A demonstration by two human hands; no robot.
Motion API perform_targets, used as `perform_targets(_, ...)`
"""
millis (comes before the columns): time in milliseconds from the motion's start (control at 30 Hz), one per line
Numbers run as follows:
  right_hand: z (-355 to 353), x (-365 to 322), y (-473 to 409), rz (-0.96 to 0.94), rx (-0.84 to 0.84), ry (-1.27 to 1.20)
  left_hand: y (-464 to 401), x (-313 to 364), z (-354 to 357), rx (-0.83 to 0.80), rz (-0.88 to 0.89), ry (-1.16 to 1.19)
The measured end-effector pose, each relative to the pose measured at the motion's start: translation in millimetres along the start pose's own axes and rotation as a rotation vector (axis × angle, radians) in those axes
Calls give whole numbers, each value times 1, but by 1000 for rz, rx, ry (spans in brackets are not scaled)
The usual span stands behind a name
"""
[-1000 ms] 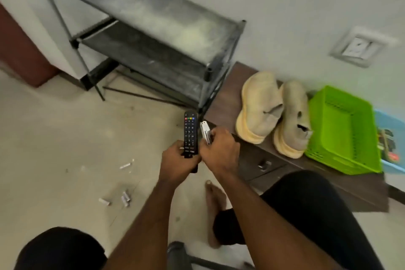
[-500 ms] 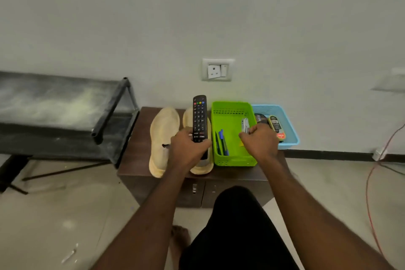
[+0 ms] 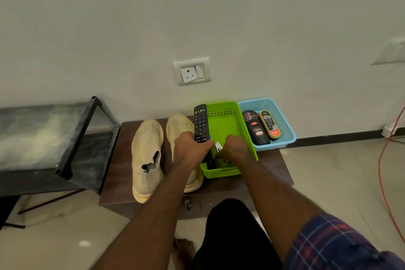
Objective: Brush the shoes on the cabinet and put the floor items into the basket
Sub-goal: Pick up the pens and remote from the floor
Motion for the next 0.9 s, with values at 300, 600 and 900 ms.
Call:
perform_targets(300,-99,-6,13,-303,285,65,-14,39,82,-143,-17,-172)
perform_targets(600,-122,24,17,-288,336,71,-22,54,138,-141,49,-296)
perform_targets(900,-96,-13,15,-402,320,44,-21,48,94,52,107,-215)
Point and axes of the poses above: each hand's wrist, its own y-axis away from the middle knuckle, its own z-axis out of the palm, x = y × z, the point moved 7 cm from there along -y, towards the middle knuckle, and after that the axes turned 12 degrees about -y, right-handed, at the moved point
